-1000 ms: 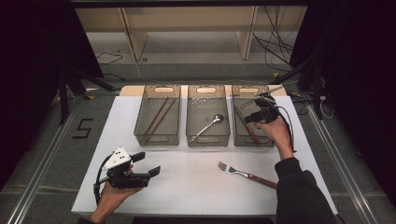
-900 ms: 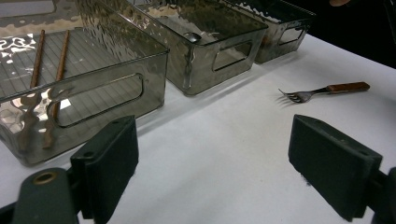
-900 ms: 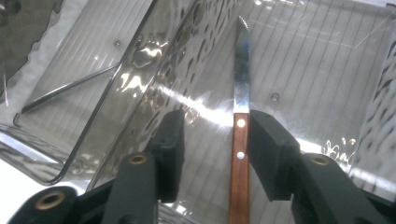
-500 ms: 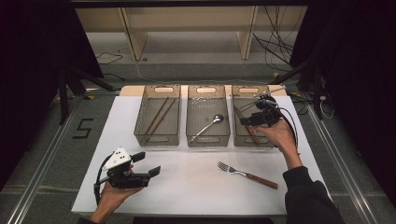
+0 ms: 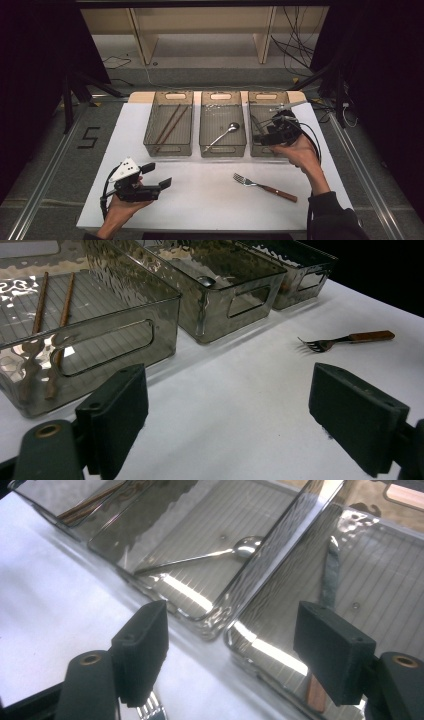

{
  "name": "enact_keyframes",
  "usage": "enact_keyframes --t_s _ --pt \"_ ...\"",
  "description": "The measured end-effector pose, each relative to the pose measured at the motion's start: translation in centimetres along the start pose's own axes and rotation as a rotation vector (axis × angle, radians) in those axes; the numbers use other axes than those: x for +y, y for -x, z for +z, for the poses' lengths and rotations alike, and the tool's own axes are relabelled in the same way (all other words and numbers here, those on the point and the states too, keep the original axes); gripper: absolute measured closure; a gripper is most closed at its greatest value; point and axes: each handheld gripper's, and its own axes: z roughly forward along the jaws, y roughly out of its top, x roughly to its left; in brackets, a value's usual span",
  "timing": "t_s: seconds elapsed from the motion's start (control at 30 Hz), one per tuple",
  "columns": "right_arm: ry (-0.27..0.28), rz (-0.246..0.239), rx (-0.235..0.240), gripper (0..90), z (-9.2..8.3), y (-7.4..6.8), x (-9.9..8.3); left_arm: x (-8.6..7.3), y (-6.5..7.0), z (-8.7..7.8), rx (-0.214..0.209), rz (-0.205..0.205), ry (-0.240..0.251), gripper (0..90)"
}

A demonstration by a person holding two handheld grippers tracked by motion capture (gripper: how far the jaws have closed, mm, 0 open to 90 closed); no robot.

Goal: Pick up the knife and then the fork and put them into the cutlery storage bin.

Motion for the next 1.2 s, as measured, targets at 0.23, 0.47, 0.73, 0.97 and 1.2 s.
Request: enact_keyframes --t_s 0.23,0.47,0.73,0.97,1.2 --pt "0.010 -0.018 0.025 29.1 -0.4 -0.9 -1.1 0.0 0.0 0.0 0.000 0.001 0.000 15.7" --pt "0.009 -0.041 0.053 28.4 -0.8 -1.9 -2.2 0.0 0.0 0.0 0.001 0.005 0.000 15.7" --pt "-0.020 -0.065 0.068 27.9 -0.7 -2.6 -3.6 0.0 0.0 0.0 0.000 0.003 0.004 15.7" --pt "-0.055 -0.097 0.080 24.5 -0.7 -3.1 -4.5 0.0 0.0 0.0 -0.001 0.004 0.004 15.7" --pt "-0.109 -0.117 0.086 23.4 -0.6 -3.6 -5.7 0.0 0.0 -0.1 -0.002 0.003 0.005 15.7"
